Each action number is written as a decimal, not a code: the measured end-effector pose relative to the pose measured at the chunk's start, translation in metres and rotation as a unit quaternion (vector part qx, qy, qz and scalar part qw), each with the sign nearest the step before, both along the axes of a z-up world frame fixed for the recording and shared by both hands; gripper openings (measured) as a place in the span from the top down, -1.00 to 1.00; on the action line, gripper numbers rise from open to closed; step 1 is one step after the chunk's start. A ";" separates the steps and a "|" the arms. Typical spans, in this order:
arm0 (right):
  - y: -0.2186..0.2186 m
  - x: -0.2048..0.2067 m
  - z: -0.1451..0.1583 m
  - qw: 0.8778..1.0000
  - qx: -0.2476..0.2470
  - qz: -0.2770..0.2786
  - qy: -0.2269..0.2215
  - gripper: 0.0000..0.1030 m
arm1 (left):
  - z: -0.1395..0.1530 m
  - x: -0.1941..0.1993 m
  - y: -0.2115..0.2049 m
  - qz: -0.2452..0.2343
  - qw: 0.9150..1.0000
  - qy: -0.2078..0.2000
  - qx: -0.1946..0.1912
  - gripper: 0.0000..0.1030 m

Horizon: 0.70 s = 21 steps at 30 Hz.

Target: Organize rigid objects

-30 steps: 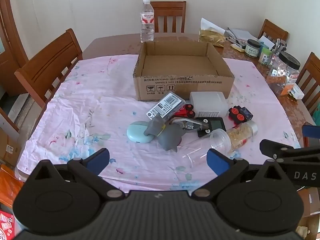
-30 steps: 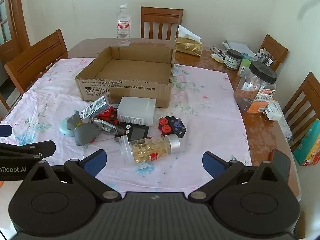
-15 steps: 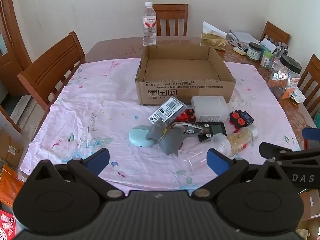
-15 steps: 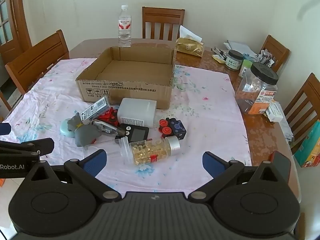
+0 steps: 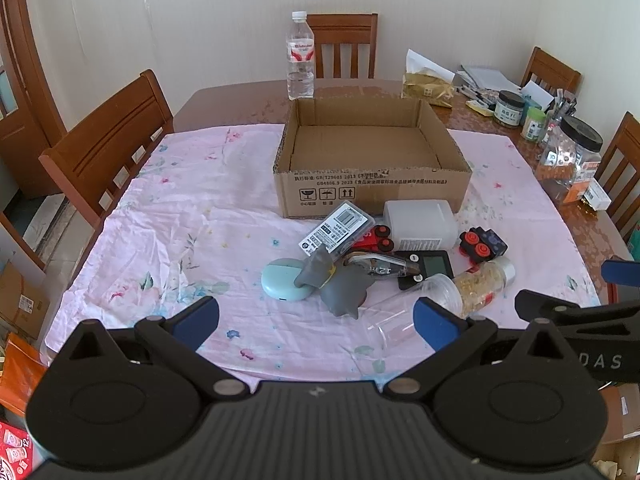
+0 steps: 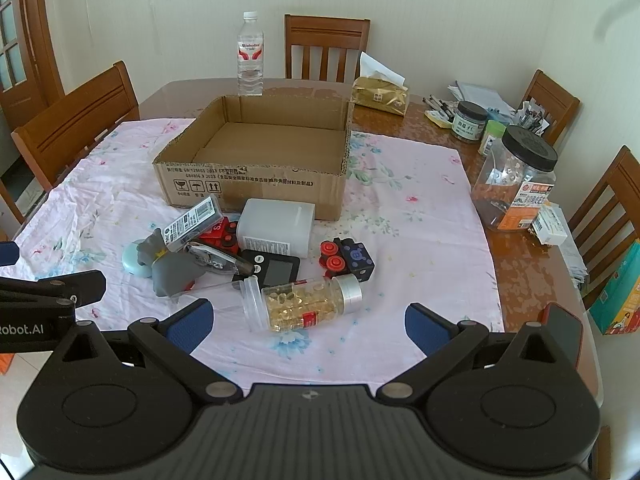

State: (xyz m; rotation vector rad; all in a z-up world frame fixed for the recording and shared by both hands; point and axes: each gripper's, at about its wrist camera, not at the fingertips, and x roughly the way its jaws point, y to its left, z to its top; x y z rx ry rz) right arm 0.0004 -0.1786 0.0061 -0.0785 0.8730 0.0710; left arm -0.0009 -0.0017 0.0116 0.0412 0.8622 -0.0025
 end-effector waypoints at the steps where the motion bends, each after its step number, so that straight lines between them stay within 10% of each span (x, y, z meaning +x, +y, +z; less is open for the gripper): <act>1: 0.000 0.000 0.000 1.000 0.000 0.000 0.000 -1.00 | 0.000 0.000 0.000 0.000 1.000 0.000 0.000 -0.99; 21: 0.002 0.002 0.005 1.000 0.003 0.000 0.000 -1.00 | 0.007 0.002 0.001 0.001 1.000 -0.006 0.004 -0.99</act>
